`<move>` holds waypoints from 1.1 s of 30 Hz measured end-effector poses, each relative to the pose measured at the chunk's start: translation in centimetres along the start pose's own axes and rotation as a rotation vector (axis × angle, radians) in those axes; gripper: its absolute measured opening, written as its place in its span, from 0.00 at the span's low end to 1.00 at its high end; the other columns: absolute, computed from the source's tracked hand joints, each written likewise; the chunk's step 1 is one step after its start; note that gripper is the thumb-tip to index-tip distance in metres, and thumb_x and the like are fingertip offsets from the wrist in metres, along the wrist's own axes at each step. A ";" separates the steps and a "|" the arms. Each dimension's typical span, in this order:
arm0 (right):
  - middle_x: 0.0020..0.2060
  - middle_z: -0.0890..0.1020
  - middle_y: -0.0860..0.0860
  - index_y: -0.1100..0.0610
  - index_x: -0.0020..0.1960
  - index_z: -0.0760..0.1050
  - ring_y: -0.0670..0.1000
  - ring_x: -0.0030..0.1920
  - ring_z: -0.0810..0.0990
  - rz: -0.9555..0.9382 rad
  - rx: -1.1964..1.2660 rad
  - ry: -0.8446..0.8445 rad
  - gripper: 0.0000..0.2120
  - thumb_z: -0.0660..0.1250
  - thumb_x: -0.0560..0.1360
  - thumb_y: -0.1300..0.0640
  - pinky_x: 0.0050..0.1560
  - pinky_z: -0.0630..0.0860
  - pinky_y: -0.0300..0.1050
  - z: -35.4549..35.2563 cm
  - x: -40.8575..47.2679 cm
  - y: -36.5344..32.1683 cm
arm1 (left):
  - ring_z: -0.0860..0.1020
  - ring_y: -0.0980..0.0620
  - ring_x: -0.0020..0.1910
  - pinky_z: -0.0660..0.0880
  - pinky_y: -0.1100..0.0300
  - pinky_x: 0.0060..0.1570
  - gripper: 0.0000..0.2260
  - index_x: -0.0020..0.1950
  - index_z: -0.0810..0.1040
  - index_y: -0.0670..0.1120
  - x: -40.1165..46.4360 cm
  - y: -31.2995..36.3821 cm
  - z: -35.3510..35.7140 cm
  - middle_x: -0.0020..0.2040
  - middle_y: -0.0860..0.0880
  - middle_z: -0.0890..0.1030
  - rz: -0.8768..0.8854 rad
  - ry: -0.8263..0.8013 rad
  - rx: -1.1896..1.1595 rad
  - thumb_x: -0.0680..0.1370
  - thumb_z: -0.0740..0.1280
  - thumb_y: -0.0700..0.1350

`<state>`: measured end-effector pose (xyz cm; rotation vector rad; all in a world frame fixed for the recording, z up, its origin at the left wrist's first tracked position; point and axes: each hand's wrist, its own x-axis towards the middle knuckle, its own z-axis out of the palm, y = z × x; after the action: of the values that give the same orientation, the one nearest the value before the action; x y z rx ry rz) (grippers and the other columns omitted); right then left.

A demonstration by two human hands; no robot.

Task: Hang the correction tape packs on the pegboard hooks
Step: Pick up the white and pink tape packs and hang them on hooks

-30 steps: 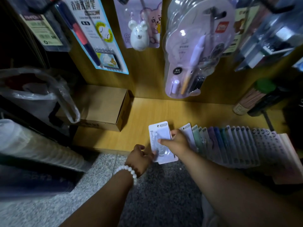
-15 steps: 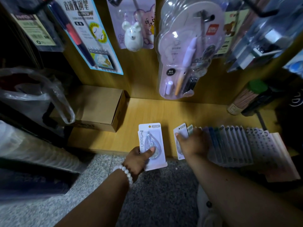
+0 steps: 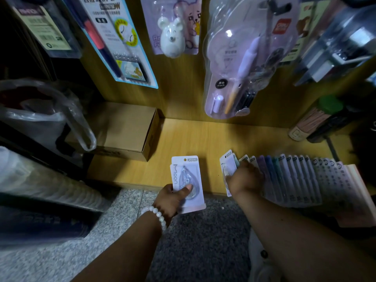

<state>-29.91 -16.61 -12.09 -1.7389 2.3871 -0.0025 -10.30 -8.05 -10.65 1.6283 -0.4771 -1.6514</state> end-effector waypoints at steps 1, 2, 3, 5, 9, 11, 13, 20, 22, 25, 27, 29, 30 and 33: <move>0.62 0.77 0.58 0.58 0.69 0.67 0.58 0.62 0.76 0.019 0.033 -0.009 0.32 0.68 0.71 0.44 0.65 0.69 0.51 0.0 0.0 0.0 | 0.81 0.33 0.54 0.76 0.48 0.47 0.19 0.55 0.81 0.40 0.0 0.0 0.0 0.52 0.37 0.85 -0.004 0.006 0.001 0.70 0.76 0.50; 0.61 0.79 0.57 0.57 0.68 0.68 0.58 0.61 0.77 0.045 0.074 -0.026 0.31 0.69 0.70 0.44 0.65 0.69 0.51 0.1 0.0 0.1 | 0.81 0.32 0.54 0.75 0.48 0.46 0.22 0.55 0.81 0.41 0.0 0.0 0.0 0.52 0.38 0.85 -0.007 0.010 0.004 0.67 0.76 0.52; 0.60 0.79 0.57 0.57 0.67 0.68 0.58 0.61 0.77 0.064 0.115 -0.036 0.31 0.69 0.69 0.44 0.65 0.69 0.50 0.0 0.0 0.1 | 0.81 0.32 0.55 0.75 0.49 0.46 0.23 0.56 0.81 0.41 -0.1 0.0 0.0 0.52 0.38 0.85 -0.011 0.015 0.007 0.66 0.76 0.53; 0.63 0.78 0.57 0.58 0.69 0.67 0.58 0.63 0.77 0.096 0.189 -0.069 0.35 0.68 0.69 0.40 0.65 0.70 0.50 -0.2 0.0 0.3 | 0.81 0.33 0.54 0.76 0.49 0.45 0.21 0.56 0.81 0.41 -0.2 0.1 0.0 0.52 0.38 0.85 -0.013 0.027 0.007 0.68 0.76 0.51; 0.63 0.78 0.57 0.59 0.70 0.66 0.59 0.63 0.76 0.128 0.269 -0.112 0.37 0.65 0.70 0.37 0.65 0.71 0.50 -1.4 0.0 0.4 | 0.83 0.40 0.48 0.75 0.58 0.36 0.16 0.58 0.80 0.40 -0.8 0.5 -0.2 0.53 0.39 0.85 -0.019 0.048 0.005 0.74 0.73 0.47; 0.65 0.76 0.57 0.60 0.72 0.64 0.60 0.64 0.76 0.122 0.303 -0.127 0.39 0.66 0.70 0.37 0.64 0.72 0.51 -2.5 -0.4 0.0 | 0.83 0.38 0.50 0.76 0.57 0.36 0.17 0.58 0.79 0.41 -0.9 0.6 -0.4 0.53 0.40 0.85 -0.016 0.063 0.008 0.74 0.74 0.48; 0.62 0.78 0.57 0.61 0.70 0.66 0.61 0.61 0.77 0.120 0.399 -0.151 0.36 0.70 0.70 0.41 0.58 0.73 0.48 -3.9 -1.0 -0.5 | 0.83 0.38 0.52 0.78 0.54 0.39 0.18 0.58 0.79 0.41 -1.2 1.0 -0.6 0.53 0.40 0.85 -0.010 0.085 0.000 0.73 0.75 0.48; 0.42 0.85 0.55 0.62 0.50 0.82 0.55 0.41 0.82 0.063 0.964 -0.329 0.15 0.76 0.67 0.55 0.36 0.73 0.41 -7.3 -3.7 -2.0 | 0.82 0.36 0.50 0.81 0.50 0.35 0.19 0.60 0.76 0.38 -3.8 3.4 -1.8 0.55 0.38 0.82 0.066 0.158 -0.045 0.73 0.75 0.43; 0.41 0.84 0.56 0.62 0.49 0.82 0.54 0.38 0.82 0.069 1.096 -0.413 0.12 0.76 0.69 0.58 0.36 0.74 0.42 -8.5 -4.7 -2.2 | 0.82 0.36 0.49 0.81 0.50 0.37 0.17 0.59 0.76 0.38 -5.1 4.2 -2.0 0.55 0.37 0.82 0.099 0.168 -0.060 0.74 0.74 0.42; 0.48 0.85 0.58 0.63 0.52 0.81 0.59 0.47 0.84 0.082 1.254 -0.567 0.14 0.75 0.69 0.58 0.51 0.79 0.50 -9.9 -6.3 -2.4 | 0.82 0.34 0.49 0.81 0.48 0.38 0.17 0.60 0.76 0.38 -7.0 4.9 -2.5 0.55 0.36 0.82 0.139 0.172 -0.076 0.74 0.73 0.41; 0.51 0.85 0.60 0.63 0.54 0.81 0.63 0.52 0.83 0.059 1.315 -0.670 0.15 0.74 0.69 0.58 0.60 0.77 0.59 -11.0 -7.6 -2.6 | 0.82 0.35 0.49 0.81 0.47 0.37 0.19 0.62 0.75 0.38 -8.2 5.0 -2.9 0.54 0.37 0.83 0.165 0.168 -0.094 0.73 0.73 0.41; 0.53 0.84 0.62 0.65 0.56 0.80 0.63 0.53 0.82 0.018 1.359 -0.763 0.15 0.71 0.72 0.59 0.61 0.74 0.63 -12.1 -8.7 -2.9 | 0.83 0.36 0.46 0.81 0.47 0.37 0.18 0.61 0.76 0.39 -9.5 5.2 -3.0 0.53 0.38 0.83 0.193 0.149 -0.110 0.74 0.73 0.42; 0.53 0.84 0.62 0.66 0.57 0.80 0.62 0.51 0.83 0.003 1.379 -0.795 0.15 0.70 0.72 0.60 0.59 0.75 0.61 -12.7 -9.3 -3.0 | 0.84 0.38 0.43 0.82 0.48 0.36 0.16 0.60 0.77 0.39 -10.3 5.4 -2.9 0.50 0.39 0.84 0.213 0.136 -0.123 0.74 0.73 0.41; 0.48 0.84 0.60 0.66 0.57 0.79 0.56 0.43 0.83 -0.056 1.442 -0.863 0.12 0.66 0.75 0.63 0.49 0.80 0.52 -14.4 -10.9 -3.7 | 0.82 0.42 0.36 0.78 0.57 0.27 0.13 0.58 0.79 0.38 -12.5 5.6 -2.5 0.47 0.39 0.84 0.264 0.062 -0.163 0.76 0.70 0.42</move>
<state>-25.39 -9.05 4.08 -0.7690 1.0636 -0.6416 -7.64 -2.00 1.64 1.4264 -0.4905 -1.4023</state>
